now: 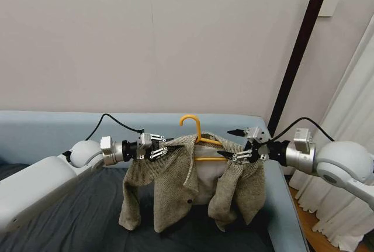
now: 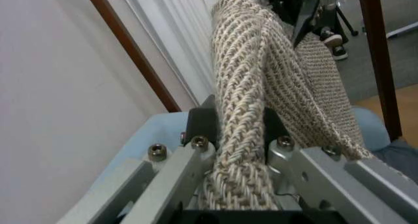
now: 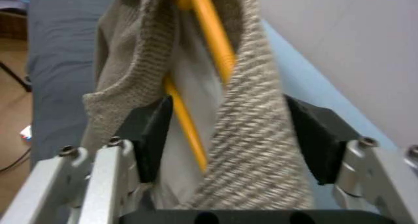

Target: Pick up the clothes from the sofa and hang them on the clothes hanger.

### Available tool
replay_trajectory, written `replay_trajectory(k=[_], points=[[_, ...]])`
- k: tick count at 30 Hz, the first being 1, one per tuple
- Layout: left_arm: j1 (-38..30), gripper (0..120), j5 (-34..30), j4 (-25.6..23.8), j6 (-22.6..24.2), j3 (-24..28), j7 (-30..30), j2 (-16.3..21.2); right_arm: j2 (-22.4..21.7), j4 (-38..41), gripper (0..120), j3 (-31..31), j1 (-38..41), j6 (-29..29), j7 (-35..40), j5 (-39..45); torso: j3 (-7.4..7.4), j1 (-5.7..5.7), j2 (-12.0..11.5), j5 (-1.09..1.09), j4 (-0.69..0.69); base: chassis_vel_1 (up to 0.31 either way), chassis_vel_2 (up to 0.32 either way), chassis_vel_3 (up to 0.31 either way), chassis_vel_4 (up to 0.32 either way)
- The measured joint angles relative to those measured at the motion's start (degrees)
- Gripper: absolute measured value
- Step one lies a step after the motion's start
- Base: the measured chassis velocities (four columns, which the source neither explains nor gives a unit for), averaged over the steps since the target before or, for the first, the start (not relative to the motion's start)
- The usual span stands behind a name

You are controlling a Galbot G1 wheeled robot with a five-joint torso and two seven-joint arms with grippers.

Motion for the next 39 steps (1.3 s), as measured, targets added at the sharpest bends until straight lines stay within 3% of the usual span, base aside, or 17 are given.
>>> replay_trajectory(k=[1, 2, 3, 5, 8, 11, 24, 32, 39], points=[[0.02, 9, 0.04, 0.05, -0.07, -0.05, 0.07, 0.01, 0.16, -0.08, 58, -0.33, 0.16, -0.15, -0.15, -0.03, 0.0, 0.0, 0.0, 0.01, -0.01, 0.0, 0.0, 0.0, 0.0], [0.05, 9, 0.3, 0.51, -0.41, -0.09, 0.45, -0.05, 0.57, -0.7, 44, -1.51, 0.64, -0.55, -0.76, -0.59, 0.0, 0.0, 0.0, 0.02, -0.02, 0.0, 0.0, 0.0, 0.0], [0.04, 9, 0.37, 0.69, -0.58, -0.1, 0.54, -0.2, 0.64, -1.03, 37, -1.75, 0.79, -0.64, -0.85, -0.6, 0.0, 0.0, 0.0, 0.01, -0.01, 0.0, 0.0, 0.0, 0.0], [0.05, 9, 0.37, 0.71, -0.59, -0.1, 0.55, -0.22, 0.64, -1.08, 37, -1.79, 0.81, -0.66, -0.86, -0.59, 0.0, 0.0, 0.0, 0.01, -0.02, 0.0, 0.0, 0.0, 0.0], [0.04, 9, 0.48, 0.97, -0.77, -0.1, 0.62, -0.52, 0.53, -1.43, 19, -2.12, 1.08, -0.69, -1.09, -0.39, 0.0, 0.0, 0.0, 0.01, -0.02, 0.0, 0.0, 0.0, 0.0], [-0.01, 9, 0.75, 1.34, -0.97, -0.1, 0.63, -0.92, 0.34, -1.53, 11, -2.31, 1.19, -0.69, -1.43, -0.31, 0.0, 0.0, 0.0, 0.01, -0.02, 0.0, 0.0, 0.0, 0.0], [-0.59, 12, 3.91, 2.8, -1.72, 0.42, -1.22, -2.43, 1.03, -2.21, 10, -2.53, 0.53, 0.07, -1.54, -1.49, 0.0, 0.0, 0.0, 0.02, -0.02, 0.0, 0.0, 0.0, 0.0], [-0.57, 45, 7.05, 2.7, -2.47, -0.51, -10.12, -1.48, -0.18, -2.15, 10, 1.84, -3.62, 1.29, 0.74, -1.06, 0.0, 0.0, 0.0, 0.01, -0.01, 0.0, 0.0, 0.0, 0.0], [0.44, 68, 7.83, 1.9, -2.6, -2.99, -14.53, -0.73, -1.96, -1.02, 10, 6.53, -7.76, 0.5, 4.24, 2.55, -0.01, 0.0, 0.0, 0.01, -0.02, 0.0, 0.0, 0.0, 0.0]])
